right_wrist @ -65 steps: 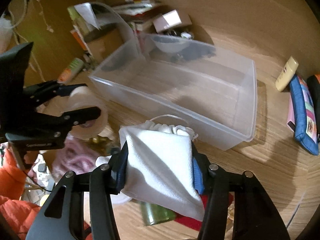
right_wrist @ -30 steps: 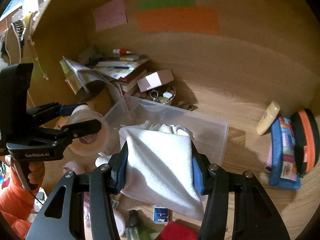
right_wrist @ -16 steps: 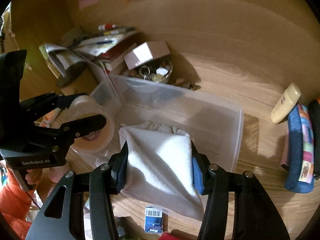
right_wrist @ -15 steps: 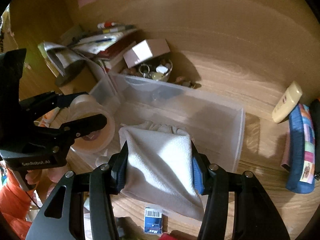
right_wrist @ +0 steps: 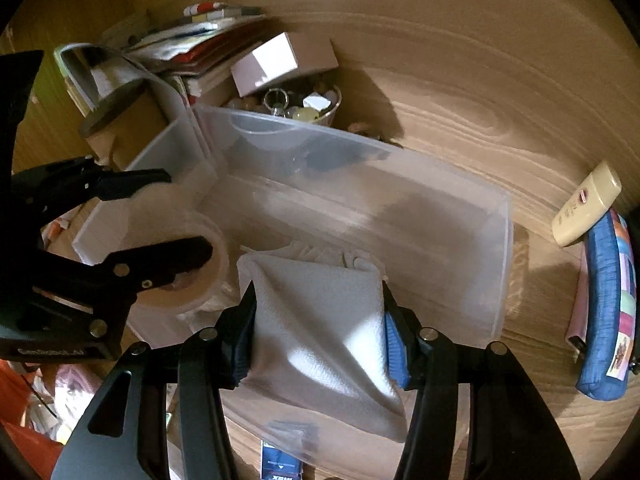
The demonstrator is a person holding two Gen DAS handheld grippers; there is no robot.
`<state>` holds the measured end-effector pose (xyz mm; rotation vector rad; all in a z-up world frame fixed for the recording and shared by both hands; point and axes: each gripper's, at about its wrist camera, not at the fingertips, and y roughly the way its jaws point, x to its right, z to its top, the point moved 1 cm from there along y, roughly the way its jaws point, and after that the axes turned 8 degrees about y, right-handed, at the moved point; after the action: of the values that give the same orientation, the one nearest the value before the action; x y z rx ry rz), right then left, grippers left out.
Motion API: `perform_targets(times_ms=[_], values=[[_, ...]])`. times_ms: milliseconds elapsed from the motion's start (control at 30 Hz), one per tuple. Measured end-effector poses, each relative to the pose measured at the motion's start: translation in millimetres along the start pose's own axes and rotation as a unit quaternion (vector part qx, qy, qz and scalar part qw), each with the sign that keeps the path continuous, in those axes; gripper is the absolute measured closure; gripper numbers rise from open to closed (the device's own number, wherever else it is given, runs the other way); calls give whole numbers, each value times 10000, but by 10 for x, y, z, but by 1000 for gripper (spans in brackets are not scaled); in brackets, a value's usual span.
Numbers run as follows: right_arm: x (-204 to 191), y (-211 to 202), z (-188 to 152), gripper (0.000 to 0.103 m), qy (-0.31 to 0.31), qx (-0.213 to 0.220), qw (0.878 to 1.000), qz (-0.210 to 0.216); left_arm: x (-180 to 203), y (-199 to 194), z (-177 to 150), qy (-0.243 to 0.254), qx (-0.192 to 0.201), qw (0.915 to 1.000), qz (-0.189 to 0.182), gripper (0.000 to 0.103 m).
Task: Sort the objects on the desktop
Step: 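Carry the tape roll and towel over the clear box and release both, then withdraw both grippers from the clear box toward the remaining items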
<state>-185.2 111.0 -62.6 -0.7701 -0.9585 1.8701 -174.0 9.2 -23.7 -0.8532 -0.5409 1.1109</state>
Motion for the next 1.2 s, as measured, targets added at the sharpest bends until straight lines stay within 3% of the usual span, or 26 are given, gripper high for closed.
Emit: perform_targets(times_ms=[133, 267, 433, 633, 767, 900, 1200], values=[[-17, 17, -28, 51, -91, 23, 9999, -130, -18, 98, -2, -119, -173, 9997, -116, 36], [-31, 2, -53, 51, -135, 26, 9996, -238, 20, 67, 9, -12, -52, 10000, 65, 36], [-53, -67, -56, 42, -150, 14, 9995, -288, 47, -85, 7, 157, 189, 9991, 353, 32], [-141, -291, -71, 27, -307, 314, 9976, -540, -9, -216, -20, 42, 307, 9988, 368, 28], [-179, -484, -106, 21, -337, 556, 9957, -666, -23, -340, -38, -21, 476, 9978, 455, 17], [-196, -663, -163, 20, -317, 740, 9940, -742, -25, -506, -77, -70, 639, 9965, 535, 11], [-228, -943, -280, 20, -206, 1014, 9919, -732, -83, -899, -278, -238, 885, 9925, 808, 7]])
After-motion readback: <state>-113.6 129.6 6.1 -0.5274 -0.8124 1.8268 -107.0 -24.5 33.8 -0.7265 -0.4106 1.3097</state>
